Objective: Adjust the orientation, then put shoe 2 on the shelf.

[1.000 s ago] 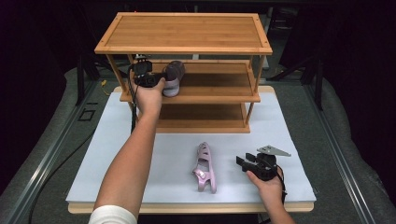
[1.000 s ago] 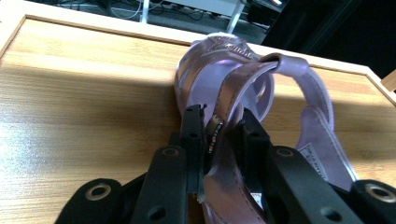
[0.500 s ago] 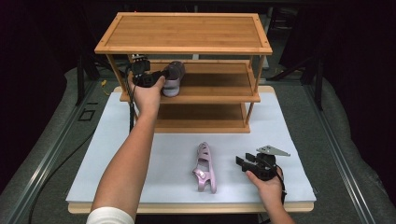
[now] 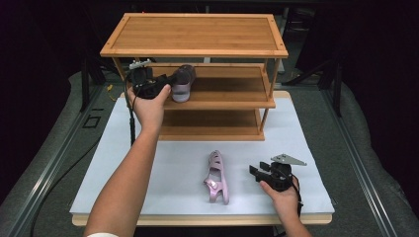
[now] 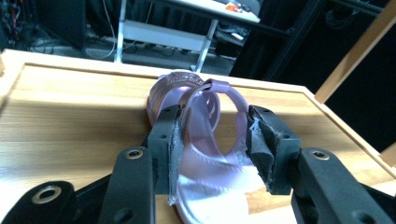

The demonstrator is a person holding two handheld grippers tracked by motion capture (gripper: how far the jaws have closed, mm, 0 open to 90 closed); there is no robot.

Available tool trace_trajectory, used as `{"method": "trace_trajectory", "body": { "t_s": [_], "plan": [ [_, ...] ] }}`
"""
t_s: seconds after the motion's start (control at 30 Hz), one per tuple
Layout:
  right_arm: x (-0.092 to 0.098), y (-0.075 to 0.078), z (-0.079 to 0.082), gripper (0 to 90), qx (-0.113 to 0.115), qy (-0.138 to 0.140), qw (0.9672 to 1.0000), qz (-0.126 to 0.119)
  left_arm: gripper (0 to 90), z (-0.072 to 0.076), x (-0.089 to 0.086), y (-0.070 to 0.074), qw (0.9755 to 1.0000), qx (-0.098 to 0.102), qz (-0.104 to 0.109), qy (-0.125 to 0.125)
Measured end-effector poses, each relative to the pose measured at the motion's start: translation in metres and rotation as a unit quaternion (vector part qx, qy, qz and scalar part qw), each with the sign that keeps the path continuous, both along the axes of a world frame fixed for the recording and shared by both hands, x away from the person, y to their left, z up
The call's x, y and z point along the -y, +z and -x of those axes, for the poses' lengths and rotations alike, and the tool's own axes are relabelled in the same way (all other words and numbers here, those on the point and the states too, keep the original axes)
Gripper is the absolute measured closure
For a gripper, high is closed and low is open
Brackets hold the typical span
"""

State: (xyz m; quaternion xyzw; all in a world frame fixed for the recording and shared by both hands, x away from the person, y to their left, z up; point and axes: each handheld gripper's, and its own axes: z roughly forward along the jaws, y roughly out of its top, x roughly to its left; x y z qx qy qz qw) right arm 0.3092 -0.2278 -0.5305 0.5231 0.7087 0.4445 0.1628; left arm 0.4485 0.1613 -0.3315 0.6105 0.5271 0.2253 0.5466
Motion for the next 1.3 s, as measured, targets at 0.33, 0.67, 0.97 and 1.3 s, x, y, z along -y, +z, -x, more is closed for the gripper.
{"method": "trace_trajectory", "body": {
  "t_s": [0.33, 0.67, 0.97, 1.3],
  "plan": [
    [-0.012, 0.001, 0.004, 49.3, 0.012, 0.013, 0.9995, 0.025, 56.2, 0.05, -0.032, -0.012, 0.9992, 0.015, -0.005, -0.035],
    [-0.026, 0.004, 0.01, 51.6, 0.018, 0.039, 0.9978, 0.05, 56.1, 0.089, -0.062, -0.074, 0.9983, -0.007, -0.026, -0.051],
    [-0.036, 0.008, 0.017, 57.9, 0.024, 0.058, 0.9967, 0.052, 53.4, 0.128, -0.07, -0.142, 0.9938, -0.046, -0.072, -0.07],
    [-0.056, 0.015, 0.027, 72.1, 0.048, 0.095, 0.9911, 0.08, 48.9, 0.138, -0.078, -0.195, 0.9865, -0.09, -0.099, -0.095]
  ]
}}
